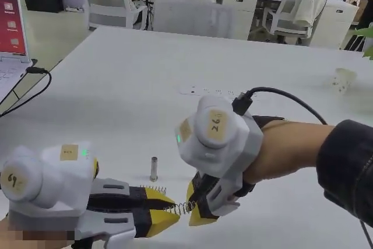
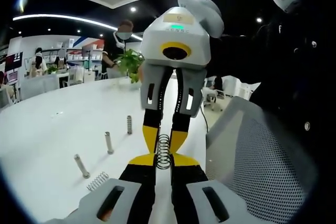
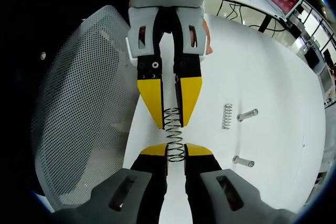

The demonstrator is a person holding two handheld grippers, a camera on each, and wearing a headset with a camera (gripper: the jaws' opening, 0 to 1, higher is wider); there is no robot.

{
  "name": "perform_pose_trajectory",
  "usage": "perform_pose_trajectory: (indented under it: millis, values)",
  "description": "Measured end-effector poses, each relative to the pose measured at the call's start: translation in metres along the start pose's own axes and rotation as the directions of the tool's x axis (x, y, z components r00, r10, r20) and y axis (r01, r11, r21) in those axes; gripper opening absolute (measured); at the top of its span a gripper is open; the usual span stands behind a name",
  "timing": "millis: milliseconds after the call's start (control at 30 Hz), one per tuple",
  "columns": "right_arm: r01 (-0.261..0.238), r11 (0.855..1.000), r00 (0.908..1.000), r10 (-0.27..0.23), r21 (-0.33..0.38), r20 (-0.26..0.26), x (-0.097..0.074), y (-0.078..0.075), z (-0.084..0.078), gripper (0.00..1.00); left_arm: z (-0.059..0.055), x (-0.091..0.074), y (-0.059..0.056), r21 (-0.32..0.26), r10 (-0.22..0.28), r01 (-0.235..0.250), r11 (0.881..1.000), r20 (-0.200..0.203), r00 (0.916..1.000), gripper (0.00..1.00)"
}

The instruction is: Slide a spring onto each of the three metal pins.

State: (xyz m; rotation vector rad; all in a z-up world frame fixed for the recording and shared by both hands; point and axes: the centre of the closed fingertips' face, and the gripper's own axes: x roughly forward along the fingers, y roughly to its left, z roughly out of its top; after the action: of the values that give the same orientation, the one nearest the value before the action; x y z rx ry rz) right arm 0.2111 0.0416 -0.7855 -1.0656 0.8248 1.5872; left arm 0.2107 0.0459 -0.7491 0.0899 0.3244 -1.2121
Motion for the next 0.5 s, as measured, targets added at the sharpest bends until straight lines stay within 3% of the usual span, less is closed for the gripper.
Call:
perform_pose_trajectory:
  millis: [500]
  values:
    - [0.0, 1.0, 1.0, 0.0, -0.006, 0.004, -0.02, 0.002, 0.011, 0.08, 0.0, 0.002, -0.003, 0.025, -0.008, 0.008, 1.0, -0.008, 0.9999, 0.02]
